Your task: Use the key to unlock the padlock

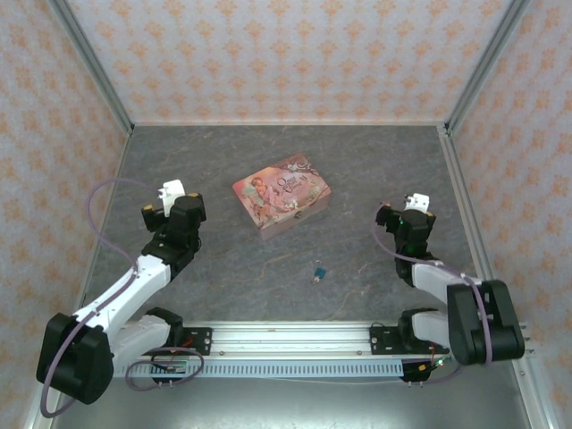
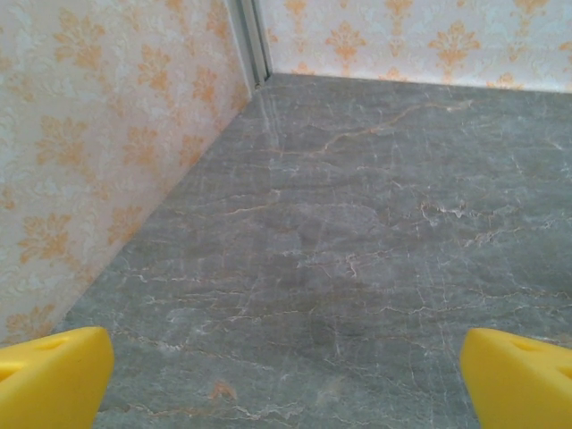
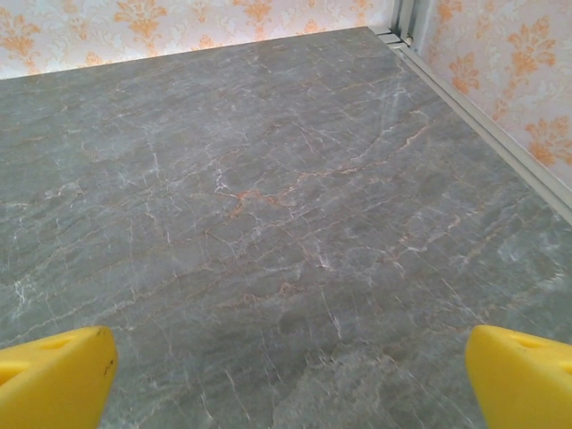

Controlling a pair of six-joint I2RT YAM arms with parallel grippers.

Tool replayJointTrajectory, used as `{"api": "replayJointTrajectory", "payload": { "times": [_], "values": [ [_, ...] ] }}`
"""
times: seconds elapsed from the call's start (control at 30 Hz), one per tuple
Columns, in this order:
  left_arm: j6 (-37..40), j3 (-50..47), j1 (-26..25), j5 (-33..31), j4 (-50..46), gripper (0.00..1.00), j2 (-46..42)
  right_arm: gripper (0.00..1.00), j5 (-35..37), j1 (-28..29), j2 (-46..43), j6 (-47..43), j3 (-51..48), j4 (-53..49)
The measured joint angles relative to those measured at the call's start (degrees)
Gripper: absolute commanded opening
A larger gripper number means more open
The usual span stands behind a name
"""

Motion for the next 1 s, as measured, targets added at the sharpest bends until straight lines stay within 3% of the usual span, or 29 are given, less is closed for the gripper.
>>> {"api": "replayJointTrajectory", "payload": {
  "times": [0.33, 0.67, 1.0],
  "values": [
    [1.86, -1.07, 2.4, 1.99, 7.04, 1.0, 6.1, 0.99, -4.94, -0.98, 14.53, -2.12, 0.7, 12.28],
    [2.36, -3.82, 6.51, 6.21, 14.6, 1.0, 13.03, 0.99, -7.23, -4.96, 15.32, 0.11, 7.89, 8.2],
    [7.26, -4.85, 9.77, 18.12, 27.5, 1.0, 19.21, 0.99, -7.72, -4.92, 15.32, 0.52, 7.87, 6.78]
  ]
}}
